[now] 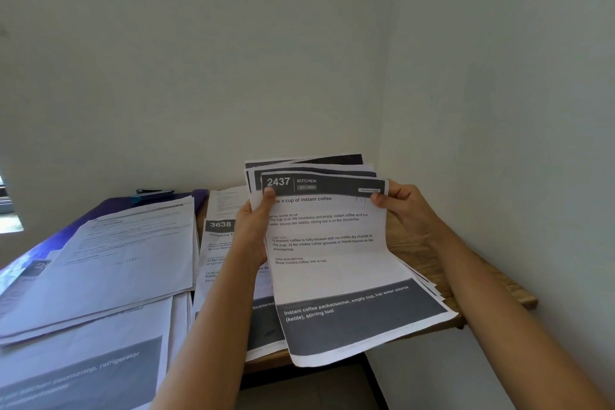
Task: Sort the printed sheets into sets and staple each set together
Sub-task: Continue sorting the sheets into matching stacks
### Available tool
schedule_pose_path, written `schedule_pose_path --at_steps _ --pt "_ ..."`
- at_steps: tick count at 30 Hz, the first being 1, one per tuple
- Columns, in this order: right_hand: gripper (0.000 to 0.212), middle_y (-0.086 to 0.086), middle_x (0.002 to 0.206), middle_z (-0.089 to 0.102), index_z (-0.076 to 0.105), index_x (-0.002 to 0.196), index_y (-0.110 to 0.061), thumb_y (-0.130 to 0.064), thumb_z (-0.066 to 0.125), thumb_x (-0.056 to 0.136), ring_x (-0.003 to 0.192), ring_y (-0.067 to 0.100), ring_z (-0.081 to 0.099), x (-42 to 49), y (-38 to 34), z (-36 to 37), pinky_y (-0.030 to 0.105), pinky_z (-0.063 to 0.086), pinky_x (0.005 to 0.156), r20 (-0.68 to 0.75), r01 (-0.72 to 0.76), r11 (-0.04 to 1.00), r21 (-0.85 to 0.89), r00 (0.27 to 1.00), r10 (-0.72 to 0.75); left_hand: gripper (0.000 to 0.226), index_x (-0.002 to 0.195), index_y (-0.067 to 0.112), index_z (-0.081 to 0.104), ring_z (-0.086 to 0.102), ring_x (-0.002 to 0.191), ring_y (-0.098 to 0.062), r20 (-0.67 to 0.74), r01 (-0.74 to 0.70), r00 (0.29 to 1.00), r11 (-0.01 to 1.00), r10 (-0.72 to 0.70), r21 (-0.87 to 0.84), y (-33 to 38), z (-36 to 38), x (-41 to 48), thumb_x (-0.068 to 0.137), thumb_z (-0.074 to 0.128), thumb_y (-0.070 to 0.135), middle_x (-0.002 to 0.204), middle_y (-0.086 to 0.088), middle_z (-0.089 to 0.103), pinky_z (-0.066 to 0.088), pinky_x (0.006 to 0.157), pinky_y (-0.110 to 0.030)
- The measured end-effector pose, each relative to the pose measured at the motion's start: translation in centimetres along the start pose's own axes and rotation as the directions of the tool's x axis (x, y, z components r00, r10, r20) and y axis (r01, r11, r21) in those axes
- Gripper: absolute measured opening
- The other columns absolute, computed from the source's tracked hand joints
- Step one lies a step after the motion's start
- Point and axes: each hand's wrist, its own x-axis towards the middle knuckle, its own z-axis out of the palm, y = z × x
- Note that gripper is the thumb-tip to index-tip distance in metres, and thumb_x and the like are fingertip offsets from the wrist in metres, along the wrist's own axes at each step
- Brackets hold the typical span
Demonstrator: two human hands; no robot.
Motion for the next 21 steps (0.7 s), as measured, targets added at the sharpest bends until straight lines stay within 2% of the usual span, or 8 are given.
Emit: schedule_pose_path --at_steps 2,4,8,13,15,17,19,21 --pt "0.058 0.018 0.118 0.062 0.076 0.099 -0.013 -0.047 0.089 0.054 0.100 0.029 0.066 -0.19 -0.09 0.13 0.041 0.056 0.087 0.034 0.002 1.000 0.004 0.999 -0.002 0.022 0.105 0.015 0.060 0.071 0.072 -0.023 0.006 -0.020 1.000 1.000 0.020 0.006 -0.13 -0.05 -0.01 0.087 0.069 0.023 0.095 -0.010 0.073 0.060 0.056 -0.036" --pt "0.055 0.016 0.123 0.059 0.076 0.100 -0.010 -0.043 0.088 0.058 0.105 0.033 0.063 -0.28 -0.04 0.13 0.049 0.052 0.092 0.051 0.012 1.000 -0.011 0.999 -0.011 0.021 0.105 0.013 0.060 0.071 0.077 -0.025 -0.008 -0.039 0.999 0.999 0.039 0.022 -0.25 -0.04 0.09 0.086 0.070 0.015 0.100 -0.013 0.071 0.061 0.057 -0.036" --pt "0.053 0.013 0.121 0.062 0.075 0.100 -0.008 -0.041 0.088 0.060 0.107 0.037 0.062 -0.30 -0.08 0.01 0.053 0.051 0.093 0.029 0.034 0.999 -0.024 0.999 -0.034 0.018 0.106 0.013 0.059 0.070 0.079 -0.026 -0.013 -0.051 0.999 0.998 0.052 0.021 -0.26 0.09 0.26 0.089 0.066 0.012 0.098 -0.012 0.071 0.060 0.061 -0.037" --pt "0.049 0.013 0.111 0.069 0.076 0.099 -0.014 -0.044 0.086 0.061 0.101 0.032 0.066 -0.53 -0.39 0.08 0.040 0.055 0.088 -0.026 0.043 0.999 -0.022 0.999 -0.044 0.011 0.104 0.014 0.059 0.069 0.078 -0.026 -0.006 -0.082 0.997 0.996 0.082 0.039 -0.34 0.09 0.48 0.093 0.062 0.012 0.097 -0.012 0.071 0.059 0.069 -0.042" --pt "0.034 0.011 0.106 0.072 0.076 0.097 -0.013 -0.034 0.080 0.071 0.099 0.027 0.068 -0.64 -0.58 0.17 0.035 0.055 0.087 -0.061 0.055 0.998 -0.024 0.997 -0.057 0.012 0.107 0.014 0.059 0.069 0.077 -0.025 -0.005 -0.082 0.997 0.995 0.082 0.053 -0.33 0.14 0.48 0.095 0.059 0.014 0.096 -0.011 0.071 0.059 0.068 -0.042" --pt "0.012 0.006 0.097 0.074 0.074 0.093 -0.009 -0.014 0.068 0.084 0.093 0.022 0.069 -0.67 -0.80 0.28 0.031 0.055 0.083 -0.130 0.044 0.998 -0.039 0.990 -0.049 0.012 0.109 0.014 0.059 0.069 0.076 -0.024 -0.003 -0.081 0.997 0.995 0.081 0.061 -0.31 0.21 0.42 0.097 0.056 0.015 0.094 -0.010 0.071 0.060 0.066 -0.041" --pt "0.013 0.004 0.091 0.075 0.073 0.091 -0.009 -0.003 0.062 0.087 0.088 0.022 0.070 -0.67 -0.87 0.44 0.031 0.058 0.080 -0.196 0.026 0.999 -0.036 0.980 -0.032 0.011 0.108 0.015 0.058 0.068 0.076 -0.024 0.008 -0.083 0.997 0.994 0.083 0.071 -0.33 0.29 0.39 0.098 0.053 0.015 0.094 -0.009 0.071 0.060 0.066 -0.040" --pt "0.008 0.007 0.089 0.075 0.073 0.088 -0.007 -0.005 0.067 0.083 0.084 0.024 0.071 -0.75 -1.00 0.55 0.031 0.059 0.077 -0.230 0.015 1.000 0.025 0.973 -0.009 0.010 0.106 0.015 0.059 0.068 0.077 -0.024 0.013 -0.086 0.996 0.993 0.085 0.080 -0.34 0.33 0.38 0.099 0.052 0.015 0.094 -0.009 0.070 0.059 0.068 -0.041"
